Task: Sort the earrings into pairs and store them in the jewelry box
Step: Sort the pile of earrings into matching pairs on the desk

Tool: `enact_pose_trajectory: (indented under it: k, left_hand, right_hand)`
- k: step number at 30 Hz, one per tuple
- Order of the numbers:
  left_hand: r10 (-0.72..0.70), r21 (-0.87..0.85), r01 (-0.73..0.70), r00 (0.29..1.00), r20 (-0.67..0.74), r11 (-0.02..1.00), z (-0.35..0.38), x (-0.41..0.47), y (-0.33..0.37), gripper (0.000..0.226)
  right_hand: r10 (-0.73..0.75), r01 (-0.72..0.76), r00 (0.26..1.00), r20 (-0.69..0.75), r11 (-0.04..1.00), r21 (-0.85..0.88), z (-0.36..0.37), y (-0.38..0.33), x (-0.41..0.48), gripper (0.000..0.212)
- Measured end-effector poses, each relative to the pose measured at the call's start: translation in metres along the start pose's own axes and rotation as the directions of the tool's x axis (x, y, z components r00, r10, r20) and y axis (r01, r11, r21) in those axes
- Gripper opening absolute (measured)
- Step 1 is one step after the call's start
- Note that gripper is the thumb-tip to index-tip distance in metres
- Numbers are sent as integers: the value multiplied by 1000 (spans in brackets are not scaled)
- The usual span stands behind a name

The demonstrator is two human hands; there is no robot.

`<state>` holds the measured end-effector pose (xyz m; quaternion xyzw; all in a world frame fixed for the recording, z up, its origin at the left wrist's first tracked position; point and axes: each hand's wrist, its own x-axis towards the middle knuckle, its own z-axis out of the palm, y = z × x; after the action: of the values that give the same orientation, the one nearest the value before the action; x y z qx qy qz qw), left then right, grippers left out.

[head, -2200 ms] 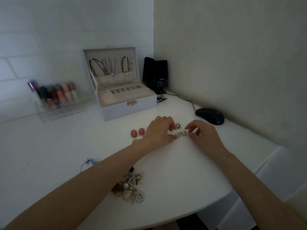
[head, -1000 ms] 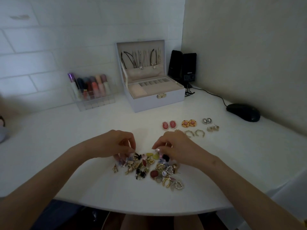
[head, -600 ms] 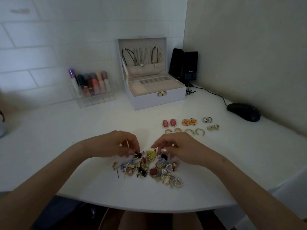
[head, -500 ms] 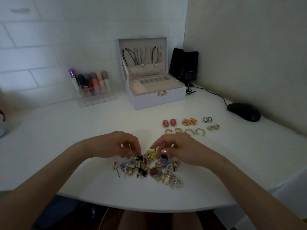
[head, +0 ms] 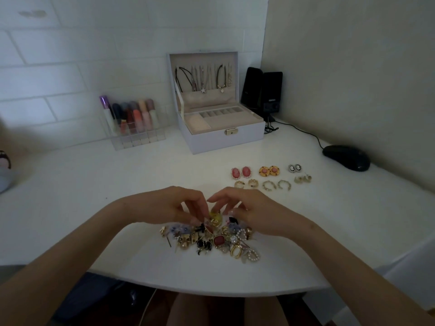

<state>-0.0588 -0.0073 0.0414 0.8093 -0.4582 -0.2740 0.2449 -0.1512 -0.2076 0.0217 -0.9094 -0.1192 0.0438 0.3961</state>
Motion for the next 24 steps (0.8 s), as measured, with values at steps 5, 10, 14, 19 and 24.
enact_pose_trajectory:
  k: [5, 10, 14, 19, 24]
  left_hand:
    - [-32, 29, 31, 999, 22, 999, 1, -4, -3, 26]
    - [-39, 35, 39, 999, 5, 999, 2, -4, -4, 24]
    - [-32, 76, 34, 999, -16, 997, 1, -5, -5, 26]
    - [-30, 92, 31, 1000, -7, 995, 1, -5, -4, 17]
    - [-47, 94, 52, 997, -64, 994, 9, -1, -1, 16]
  right_hand:
    - [-26, 26, 999, -29, 1000, 16, -3, 3, -5, 42]
    - [31, -37, 996, -83, 997, -69, -14, 7, -11, 27]
    - [98, -97, 995, 15, 994, -53, -20, 9, -20, 23]
    - [120, -124, 989, 91, 991, 44, -19, 6, -25, 34]
    - [138, -137, 990, -16, 990, 16, -17, 8, -18, 22]
